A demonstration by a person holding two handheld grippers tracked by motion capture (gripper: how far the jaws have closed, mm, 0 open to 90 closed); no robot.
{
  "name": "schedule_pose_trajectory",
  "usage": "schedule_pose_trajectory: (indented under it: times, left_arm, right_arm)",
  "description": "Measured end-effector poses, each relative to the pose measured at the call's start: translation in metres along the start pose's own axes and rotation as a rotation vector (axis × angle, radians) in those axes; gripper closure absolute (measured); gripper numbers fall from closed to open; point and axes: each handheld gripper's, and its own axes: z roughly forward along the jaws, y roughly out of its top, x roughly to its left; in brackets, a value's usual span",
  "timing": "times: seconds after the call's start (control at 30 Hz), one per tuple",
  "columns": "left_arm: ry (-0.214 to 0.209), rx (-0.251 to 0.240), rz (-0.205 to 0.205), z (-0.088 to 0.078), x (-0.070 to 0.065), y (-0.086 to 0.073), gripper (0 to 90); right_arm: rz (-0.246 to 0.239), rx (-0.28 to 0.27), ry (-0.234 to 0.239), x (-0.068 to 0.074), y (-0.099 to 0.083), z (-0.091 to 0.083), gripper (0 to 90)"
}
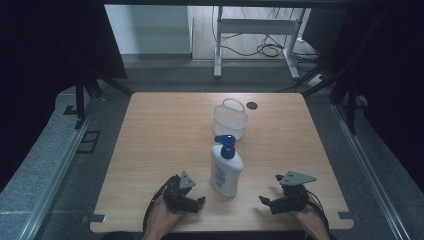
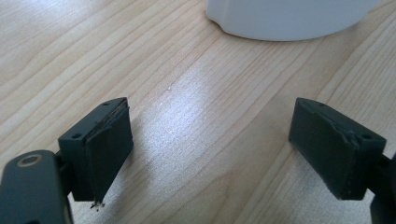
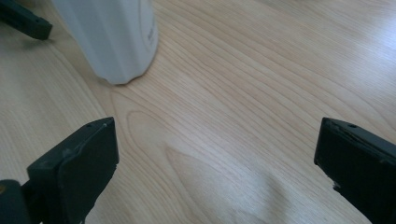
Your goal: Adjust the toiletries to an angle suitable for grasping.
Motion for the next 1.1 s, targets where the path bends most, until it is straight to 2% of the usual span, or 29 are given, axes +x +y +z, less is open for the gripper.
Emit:
schedule_pose_trajectory:
  times: [0.27,0.6,0.77,1.1]
  left_arm:
    - [-0.004,-0.041,0.010,0.000,0.002,-0.006,11.5]
    - [-0.002,-0.042,0.009,0.000,0.002,-0.006,11.5]
    - [-0.001,-0.042,0.004,0.000,0.002,-0.006,11.6]
    - [0.005,-0.043,-0.004,0.001,0.001,-0.006,11.6]
  right_arm:
    - [-0.008,-0.021,0.031,0.006,0.010,0.000,0.0]
    - [-0.039,-0.048,0.053,0.016,0.026,0.000,0.0]
    - [-0.051,-0.050,0.081,0.023,0.035,0.002,0.0]
    - [-0.023,-0.073,0.113,0.032,0.058,0.005,0.0]
